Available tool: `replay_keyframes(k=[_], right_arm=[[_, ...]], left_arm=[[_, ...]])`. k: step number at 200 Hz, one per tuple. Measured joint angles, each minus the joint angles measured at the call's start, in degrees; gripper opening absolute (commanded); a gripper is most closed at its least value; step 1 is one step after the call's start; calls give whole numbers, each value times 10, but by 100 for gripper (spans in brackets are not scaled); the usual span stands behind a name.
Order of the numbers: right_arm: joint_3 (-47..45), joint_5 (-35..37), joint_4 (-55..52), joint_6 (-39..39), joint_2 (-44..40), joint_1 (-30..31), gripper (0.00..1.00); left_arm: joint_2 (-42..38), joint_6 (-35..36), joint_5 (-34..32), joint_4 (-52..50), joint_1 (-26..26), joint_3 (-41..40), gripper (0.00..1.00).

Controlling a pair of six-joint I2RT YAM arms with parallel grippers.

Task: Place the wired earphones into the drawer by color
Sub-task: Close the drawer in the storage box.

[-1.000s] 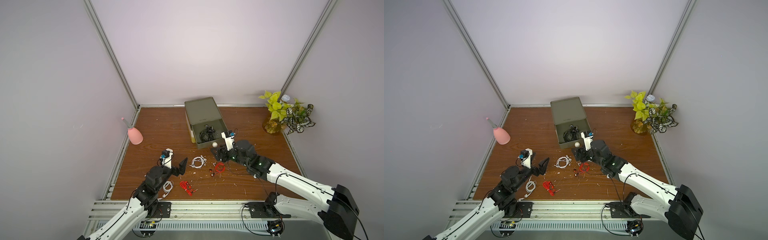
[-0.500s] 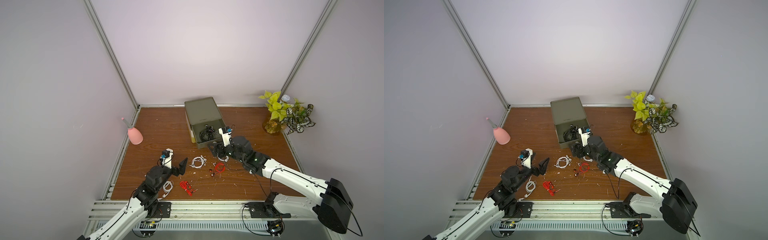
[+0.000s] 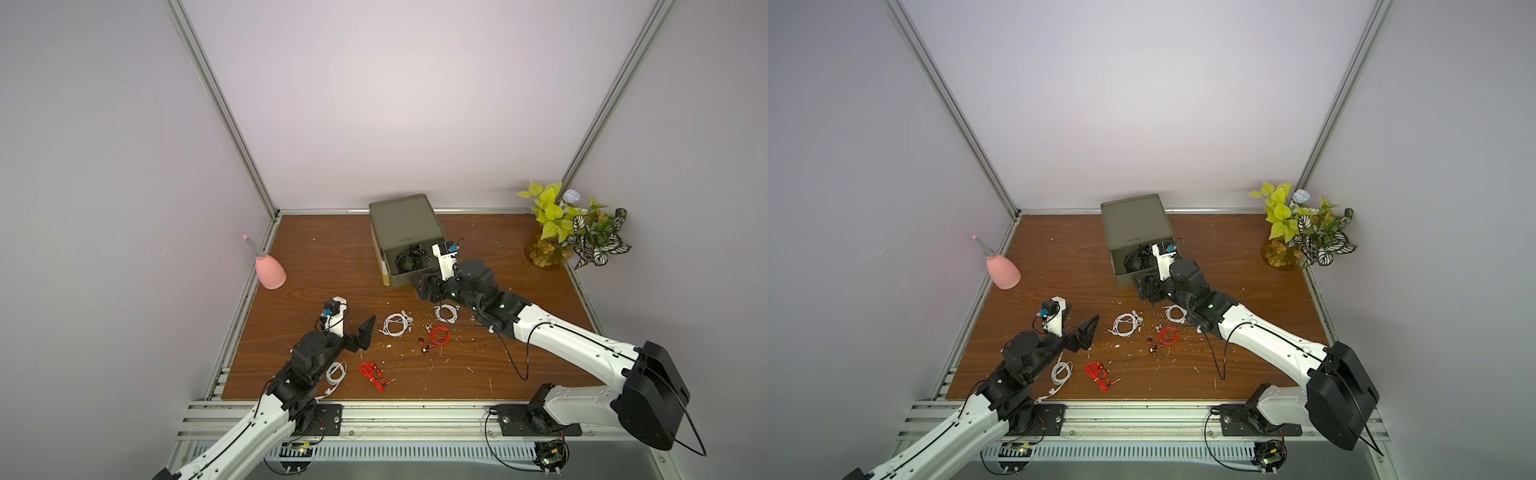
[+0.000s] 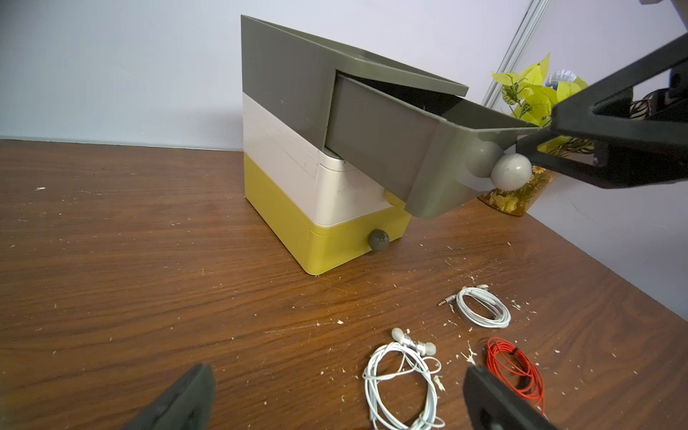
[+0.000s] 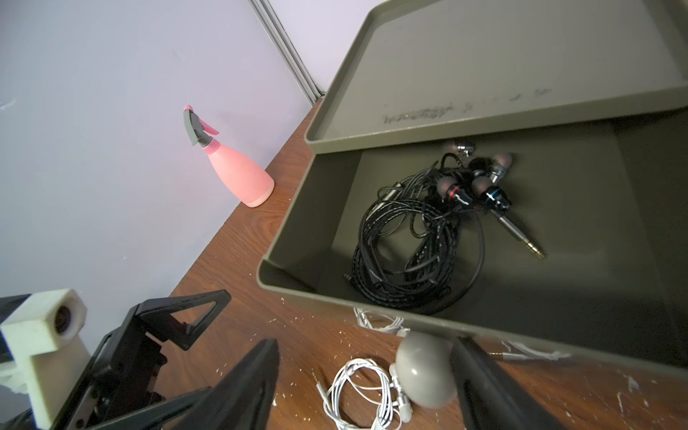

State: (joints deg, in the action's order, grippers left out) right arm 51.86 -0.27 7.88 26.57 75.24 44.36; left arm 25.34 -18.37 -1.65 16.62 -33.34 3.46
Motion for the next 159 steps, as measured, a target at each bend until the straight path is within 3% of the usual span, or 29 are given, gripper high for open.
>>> replay_keyframes(k=[159], right_arm=[[84, -49, 59, -6, 122, -47, 79]], left_arm=[[1, 0, 1, 2, 0, 0, 100]])
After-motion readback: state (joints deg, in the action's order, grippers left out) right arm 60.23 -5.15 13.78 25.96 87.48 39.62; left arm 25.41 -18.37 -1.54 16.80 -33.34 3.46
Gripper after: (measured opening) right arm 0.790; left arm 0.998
